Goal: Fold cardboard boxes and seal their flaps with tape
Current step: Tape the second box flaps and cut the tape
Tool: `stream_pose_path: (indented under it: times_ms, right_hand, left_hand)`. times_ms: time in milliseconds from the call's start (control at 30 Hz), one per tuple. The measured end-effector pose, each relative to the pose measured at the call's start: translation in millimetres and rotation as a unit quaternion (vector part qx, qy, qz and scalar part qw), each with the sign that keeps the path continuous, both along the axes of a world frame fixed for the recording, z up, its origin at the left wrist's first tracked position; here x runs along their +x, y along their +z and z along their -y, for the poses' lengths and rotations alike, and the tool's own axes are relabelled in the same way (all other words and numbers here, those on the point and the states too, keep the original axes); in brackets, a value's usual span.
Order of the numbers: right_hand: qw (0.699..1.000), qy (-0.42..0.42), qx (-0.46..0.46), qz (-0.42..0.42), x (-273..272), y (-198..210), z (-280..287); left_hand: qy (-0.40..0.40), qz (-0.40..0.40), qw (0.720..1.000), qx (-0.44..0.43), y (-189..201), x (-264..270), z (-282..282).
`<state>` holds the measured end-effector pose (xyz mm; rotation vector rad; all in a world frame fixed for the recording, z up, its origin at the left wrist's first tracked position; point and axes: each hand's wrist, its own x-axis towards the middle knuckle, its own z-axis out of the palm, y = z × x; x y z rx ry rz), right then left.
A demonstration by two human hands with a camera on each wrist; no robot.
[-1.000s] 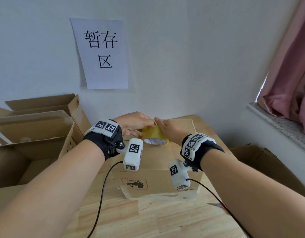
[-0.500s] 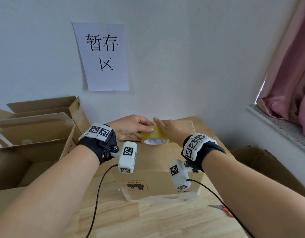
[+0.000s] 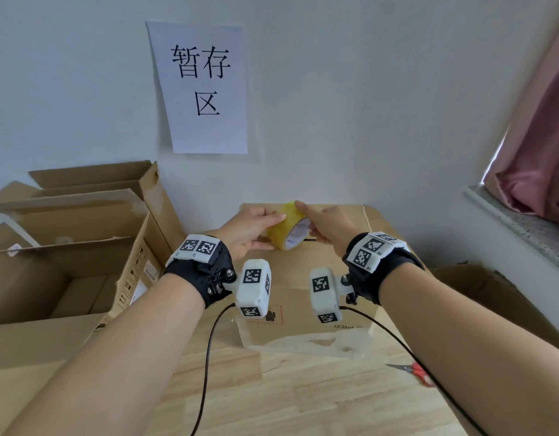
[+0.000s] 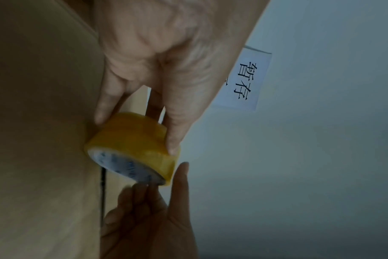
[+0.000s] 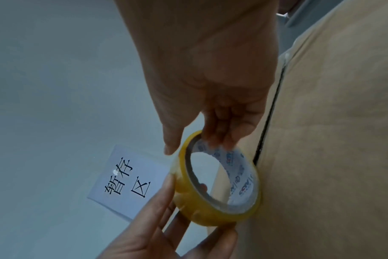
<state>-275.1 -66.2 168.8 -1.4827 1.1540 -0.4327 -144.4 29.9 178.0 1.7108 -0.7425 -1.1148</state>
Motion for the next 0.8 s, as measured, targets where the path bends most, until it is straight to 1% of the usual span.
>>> stream_pose_path:
  times_ms: [67, 133, 167, 200, 233, 267, 300, 367, 400, 433, 467, 533, 600, 667, 733, 800]
  right_hand:
    - [0.996, 0.022, 0.056, 0.072, 1, 1, -6]
    - [0.989, 0.024, 0.086, 0.114, 1, 4, -9]
    - [0.988, 0.020, 0.095, 0.120, 1, 6, -9]
    - [0.987, 0.018, 0.101, 0.121, 1, 8, -9]
    - [0.988, 0.016, 0.103, 0.116, 1, 9, -9]
    - [0.988, 0.013, 0.104, 0.114, 0, 9, -7]
    - [0.988, 0.009, 0.107, 0.113, -1, 10, -7]
    - [0.985, 0.003, 0.118, 0.124, -4, 11, -6]
    - [0.982, -0.002, 0.127, 0.139, -6, 10, -4]
    - [0.979, -0.008, 0.135, 0.155, -9, 10, -3]
    - [0.974, -0.013, 0.143, 0.175, -12, 10, -2]
    - [0.964, -0.038, 0.146, 0.221, -17, 10, 3]
    - [0.965, -0.058, 0.119, 0.227, -21, 16, 4]
    - [0.981, -0.040, 0.057, 0.181, -21, 20, 2]
    - [0.994, 0.008, 0.002, 0.110, -19, 22, -2]
    - [0.997, 0.035, -0.017, 0.063, -18, 20, -6]
  left_hand:
    - [-0.036, 0.030, 0.999, 0.013, -4, -1, -1]
    - [-0.045, 0.055, 0.997, 0.008, -11, -2, -3]
    - [-0.029, 0.076, 0.997, -0.005, -14, -3, -3]
    - [-0.005, 0.117, 0.993, -0.019, -17, -1, -3]
    - [0.021, 0.174, 0.984, -0.027, -18, 1, -4]
    - [0.033, 0.242, 0.970, -0.020, -21, 5, -4]
    - [0.017, 0.313, 0.950, 0.000, -26, 11, -3]
    - [-0.077, 0.430, 0.896, 0.087, -39, 20, -1]
    - [-0.121, 0.467, 0.866, 0.133, -48, 23, 1]
    - [-0.147, 0.487, 0.845, 0.164, -56, 26, 2]
    - [-0.158, 0.497, 0.834, 0.181, -60, 26, 1]
    - [-0.165, 0.519, 0.819, 0.181, -61, 29, 2]
    - [-0.177, 0.539, 0.803, 0.182, -57, 30, 1]
    - [-0.178, 0.547, 0.797, 0.186, -53, 31, 0]
    - [-0.181, 0.553, 0.792, 0.186, -51, 30, -4]
    - [-0.188, 0.559, 0.784, 0.191, -49, 30, -8]
